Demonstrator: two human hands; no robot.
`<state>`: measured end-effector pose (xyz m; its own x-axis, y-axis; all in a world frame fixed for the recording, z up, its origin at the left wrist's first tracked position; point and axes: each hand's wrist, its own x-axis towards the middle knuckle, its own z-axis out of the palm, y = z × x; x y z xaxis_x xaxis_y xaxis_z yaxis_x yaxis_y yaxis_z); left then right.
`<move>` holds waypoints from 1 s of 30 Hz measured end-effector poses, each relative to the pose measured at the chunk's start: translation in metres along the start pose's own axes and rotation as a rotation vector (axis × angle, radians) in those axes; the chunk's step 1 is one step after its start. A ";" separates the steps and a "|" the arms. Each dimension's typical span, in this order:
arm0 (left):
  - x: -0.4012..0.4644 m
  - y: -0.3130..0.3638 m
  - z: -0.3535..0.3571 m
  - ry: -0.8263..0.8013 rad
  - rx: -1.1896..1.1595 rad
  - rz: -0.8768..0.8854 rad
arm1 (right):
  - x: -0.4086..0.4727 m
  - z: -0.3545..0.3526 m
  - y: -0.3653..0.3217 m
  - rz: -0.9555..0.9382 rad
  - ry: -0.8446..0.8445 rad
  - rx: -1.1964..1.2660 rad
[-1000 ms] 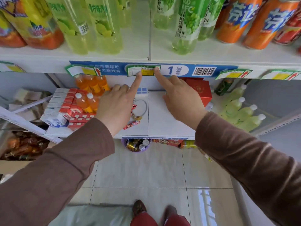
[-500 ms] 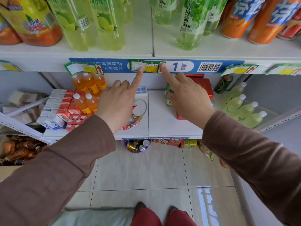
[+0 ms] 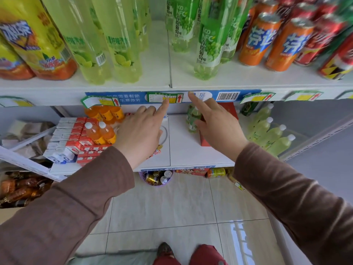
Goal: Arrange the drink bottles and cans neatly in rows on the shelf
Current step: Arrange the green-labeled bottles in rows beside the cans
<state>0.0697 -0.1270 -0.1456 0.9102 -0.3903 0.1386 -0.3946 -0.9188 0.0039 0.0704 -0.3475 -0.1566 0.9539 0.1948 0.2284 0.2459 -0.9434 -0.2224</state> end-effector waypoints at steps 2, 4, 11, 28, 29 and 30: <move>0.005 0.004 -0.017 0.020 -0.090 0.014 | -0.002 -0.015 0.006 0.039 0.027 0.046; 0.015 0.007 -0.034 0.061 -0.178 0.037 | 0.000 -0.033 0.013 0.080 0.071 0.115; 0.069 0.010 -0.078 0.187 -0.313 0.039 | 0.024 -0.075 0.039 0.121 0.246 0.307; 0.191 0.033 -0.118 0.096 -1.018 0.101 | 0.117 -0.057 0.087 0.322 0.246 0.742; 0.193 0.033 -0.118 0.076 -1.048 0.100 | 0.121 -0.055 0.087 0.328 0.243 0.766; 0.195 0.033 -0.118 0.058 -1.091 0.094 | 0.123 -0.054 0.086 0.339 0.233 0.793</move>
<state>0.2188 -0.2266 -0.0015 0.8744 -0.4271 0.2303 -0.3874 -0.3287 0.8613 0.2000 -0.4196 -0.0964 0.9591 -0.2019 0.1984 0.0859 -0.4602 -0.8837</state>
